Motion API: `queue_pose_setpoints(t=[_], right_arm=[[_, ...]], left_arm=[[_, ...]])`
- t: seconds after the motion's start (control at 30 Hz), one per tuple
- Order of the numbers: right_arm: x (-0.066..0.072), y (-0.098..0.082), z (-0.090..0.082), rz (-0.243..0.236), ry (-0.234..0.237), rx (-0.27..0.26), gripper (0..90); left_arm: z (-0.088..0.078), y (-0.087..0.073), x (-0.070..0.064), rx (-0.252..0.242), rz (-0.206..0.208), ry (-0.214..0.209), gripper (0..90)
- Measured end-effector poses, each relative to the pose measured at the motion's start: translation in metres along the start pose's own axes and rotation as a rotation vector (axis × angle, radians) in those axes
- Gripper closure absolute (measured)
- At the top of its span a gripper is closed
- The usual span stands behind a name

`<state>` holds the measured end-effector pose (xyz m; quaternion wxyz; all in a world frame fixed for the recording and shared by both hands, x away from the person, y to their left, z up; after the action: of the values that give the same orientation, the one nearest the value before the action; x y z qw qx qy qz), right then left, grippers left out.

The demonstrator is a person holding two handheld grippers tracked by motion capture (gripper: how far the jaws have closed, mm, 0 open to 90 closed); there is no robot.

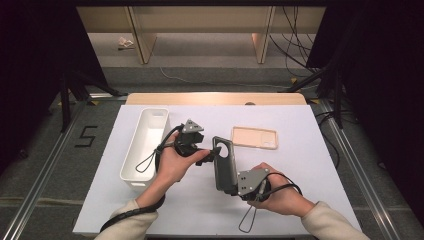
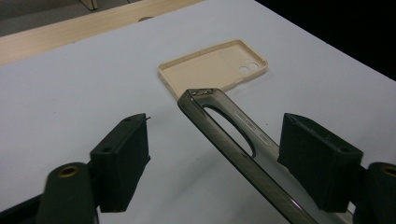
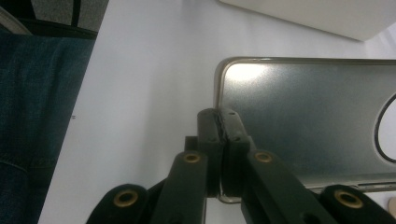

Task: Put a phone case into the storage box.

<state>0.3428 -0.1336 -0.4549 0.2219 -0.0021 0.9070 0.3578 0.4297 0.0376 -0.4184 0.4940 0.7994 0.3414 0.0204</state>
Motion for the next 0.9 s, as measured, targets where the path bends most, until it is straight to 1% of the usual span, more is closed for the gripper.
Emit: queue_pose_setpoints(t=[0.07,0.1,0.17,0.2,0.23,0.3,0.33,0.37,0.47,0.57,0.7,0.77,0.9], right_arm=[[0.0005,0.0002,-0.0005,-0.008,-0.003,-0.002,89.5],[0.0005,0.0002,-0.0005,-0.008,-0.003,-0.002,89.5],[0.0010,0.0005,-0.0006,-0.012,-0.006,-0.002,89.6],[0.0013,0.0007,-0.0007,-0.013,-0.003,-0.001,89.5],[0.0013,0.0007,-0.0007,-0.013,-0.003,-0.001,89.5],[0.0019,0.0016,-0.0006,-0.023,-0.009,0.000,89.6],[0.0026,0.0018,-0.0007,-0.025,0.000,0.002,89.5],[0.0030,0.0021,-0.0005,-0.025,-0.003,0.001,89.5],[0.0040,0.0027,0.0000,-0.035,-0.003,0.005,89.5],[0.0043,0.0037,0.0004,-0.034,-0.009,0.000,89.6],[0.0053,0.0050,0.0005,-0.046,-0.006,0.000,89.5],[0.0060,0.0055,0.0013,-0.052,-0.008,0.000,89.6],[0.0071,0.0053,0.0021,-0.062,-0.004,0.010,89.6]], left_arm=[[0.0017,-0.0002,0.0015,0.005,-0.019,0.003,30.1],[0.0021,-0.0001,0.0021,0.006,-0.026,0.004,30.1],[0.0032,0.0003,0.0028,0.010,-0.044,-0.001,35.1],[0.0036,0.0005,0.0030,0.009,-0.047,-0.002,36.7],[0.0039,0.0006,0.0032,0.010,-0.051,-0.005,36.7],[0.0050,0.0001,0.0039,0.008,-0.077,-0.013,40.1],[0.0053,-0.0002,0.0044,0.008,-0.083,-0.016,41.8],[0.0061,-0.0007,0.0046,0.008,-0.087,-0.018,43.3],[0.0079,-0.0027,0.0046,0.019,-0.113,-0.031,45.6],[0.0087,-0.0041,0.0053,0.018,-0.140,-0.041,48.1],[0.0081,-0.0046,0.0063,0.010,-0.160,-0.048,55.0],[0.0076,-0.0043,0.0065,-0.002,-0.172,-0.056,59.6],[0.0064,-0.0033,0.0054,-0.016,-0.186,-0.071,63.5]])
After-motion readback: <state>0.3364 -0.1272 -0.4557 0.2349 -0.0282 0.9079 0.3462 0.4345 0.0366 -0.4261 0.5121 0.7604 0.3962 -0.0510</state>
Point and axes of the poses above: each handheld gripper's, and its own axes: z roughly forward along the jaws, y roughly out of its top, x roughly to its left, the point moved 4 cm from there along z, roughly forward along the jaws, and after that the axes turned 13 degrees about -y, right-handed, at the moved point
